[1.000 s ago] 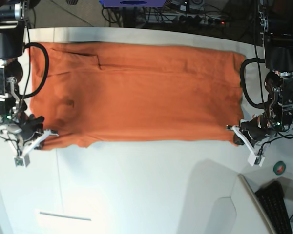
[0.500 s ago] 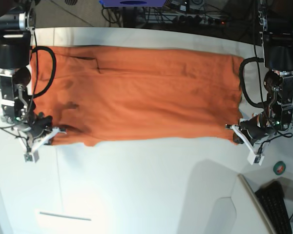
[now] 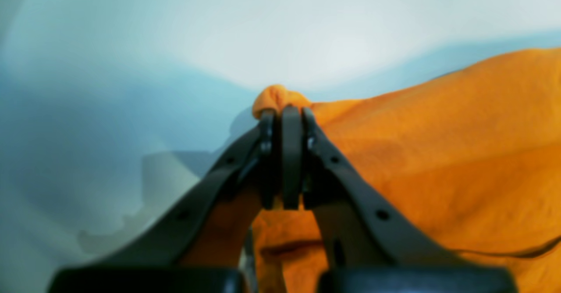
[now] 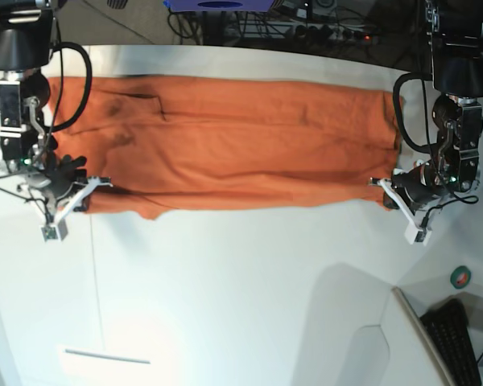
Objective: Layout the t-shirt on the table in an organized manner, then fold the t-shirt properly
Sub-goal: 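Hold the hem corners with both grippers and fold the hem toward the collar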
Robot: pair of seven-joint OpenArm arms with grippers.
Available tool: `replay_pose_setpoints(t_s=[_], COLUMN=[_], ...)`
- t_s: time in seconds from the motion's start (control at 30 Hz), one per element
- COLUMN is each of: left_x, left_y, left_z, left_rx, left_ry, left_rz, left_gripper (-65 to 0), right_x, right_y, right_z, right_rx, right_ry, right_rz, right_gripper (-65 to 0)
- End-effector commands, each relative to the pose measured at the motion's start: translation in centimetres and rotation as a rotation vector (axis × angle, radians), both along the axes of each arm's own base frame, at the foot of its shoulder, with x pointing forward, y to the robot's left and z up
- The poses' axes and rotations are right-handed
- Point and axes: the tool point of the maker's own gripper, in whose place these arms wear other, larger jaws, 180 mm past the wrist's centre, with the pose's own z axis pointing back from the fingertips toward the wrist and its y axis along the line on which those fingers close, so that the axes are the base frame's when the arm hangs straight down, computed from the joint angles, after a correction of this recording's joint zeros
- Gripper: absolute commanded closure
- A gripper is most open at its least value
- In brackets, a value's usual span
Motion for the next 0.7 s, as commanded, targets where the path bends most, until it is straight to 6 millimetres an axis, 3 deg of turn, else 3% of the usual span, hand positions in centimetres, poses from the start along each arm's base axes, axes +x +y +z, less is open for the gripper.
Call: replay_pose_setpoints(t_s=[0.0, 0.23, 0.4, 0.53, 0.67], left_x=[1.3, -0.3, -0.7, -0.3, -1.0], left_y=[0.3, -0.3, 0.4, -0.8, -0.8], left_z=[1.7, 0.7, 1.6, 3.2, 2.9], left_rx=[0.003, -0.001, 0.042, 0.073, 0.08], left_ry=[-0.053, -0.014, 0.036, 0.023, 0.043], left_rz=[-0.025, -0.098, -0.122, -0.174, -0.18], left_gripper=[0.0, 0.0, 0.0, 0.0, 0.0], right_x=[0.9, -3.0, -5.0, -6.3, -7.1], right_y=[-0.6, -0.7, -0.3, -0.3, 0.2], right_z=[1.6, 1.3, 1.1, 0.4, 1.2], right_rx=[-0.01, -0.04, -0.044, -0.045, -0.045], right_ry=[-0.057, -0.005, 0.021, 0.047, 0.033], right_rz=[-0.002, -0.02, -0.008, -0.009, 0.005], right_gripper=[0.0, 0.0, 0.0, 0.0, 0.0])
